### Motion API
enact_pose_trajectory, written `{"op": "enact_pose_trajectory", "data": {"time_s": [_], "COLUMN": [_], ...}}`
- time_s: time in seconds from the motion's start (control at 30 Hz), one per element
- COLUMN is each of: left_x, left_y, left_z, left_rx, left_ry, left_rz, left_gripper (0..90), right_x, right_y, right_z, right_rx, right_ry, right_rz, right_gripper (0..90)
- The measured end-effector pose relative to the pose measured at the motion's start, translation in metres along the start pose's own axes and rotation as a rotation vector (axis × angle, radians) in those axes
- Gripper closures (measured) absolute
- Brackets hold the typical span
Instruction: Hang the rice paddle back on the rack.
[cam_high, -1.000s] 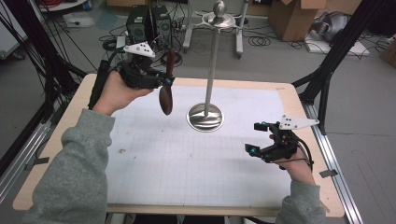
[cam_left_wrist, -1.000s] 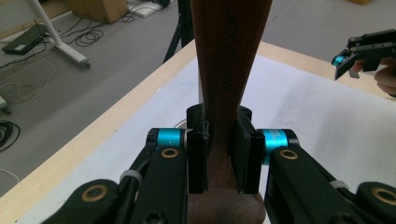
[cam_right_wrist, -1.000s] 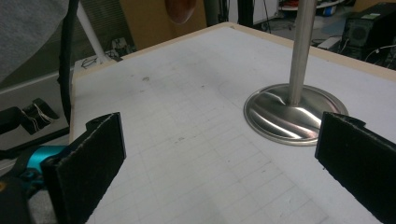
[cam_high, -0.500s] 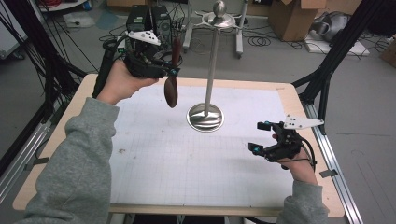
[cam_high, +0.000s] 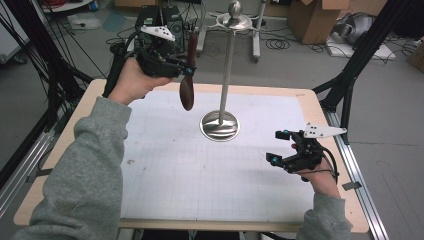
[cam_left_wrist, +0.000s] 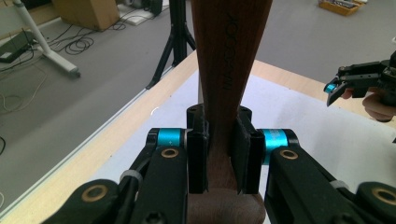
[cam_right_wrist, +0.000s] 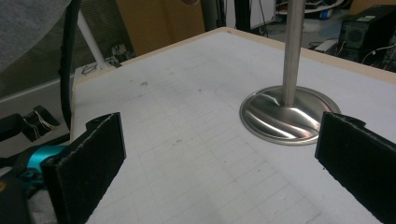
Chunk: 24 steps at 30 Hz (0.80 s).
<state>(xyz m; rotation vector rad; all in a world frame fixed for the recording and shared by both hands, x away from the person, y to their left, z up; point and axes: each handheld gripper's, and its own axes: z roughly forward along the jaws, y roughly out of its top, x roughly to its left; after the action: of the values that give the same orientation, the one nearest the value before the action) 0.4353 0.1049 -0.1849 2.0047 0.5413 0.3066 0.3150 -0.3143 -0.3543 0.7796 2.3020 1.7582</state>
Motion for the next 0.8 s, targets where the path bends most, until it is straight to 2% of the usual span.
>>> {"op": "enact_pose_trajectory", "data": {"time_s": [0.1,0.53,0.7,0.8], "left_x": [-0.001,0.002,0.004,0.005], "left_y": [0.006,0.027,0.033,0.036], "left_z": [0.001,-0.004,-0.001,0.002], "left_rx": [-0.003,-0.013,-0.011,-0.005], "left_ry": [-0.013,0.001,-0.029,-0.029], "left_rz": [-0.001,-0.006,-0.02,-0.021], "left_gripper": [77.4,77.4,77.4,77.5], "right_x": [0.0,-0.003,-0.003,-0.002], "right_y": [0.0,-0.001,0.0,0.0], "right_z": [-0.001,-0.005,-0.007,-0.008], "right_rx": [-0.002,-0.023,-0.031,-0.032], "right_ry": [0.0,-0.001,0.0,-0.002], "right_rz": [0.002,0.007,0.013,0.01], "right_gripper": [0.4,0.4,0.4,0.4]}}
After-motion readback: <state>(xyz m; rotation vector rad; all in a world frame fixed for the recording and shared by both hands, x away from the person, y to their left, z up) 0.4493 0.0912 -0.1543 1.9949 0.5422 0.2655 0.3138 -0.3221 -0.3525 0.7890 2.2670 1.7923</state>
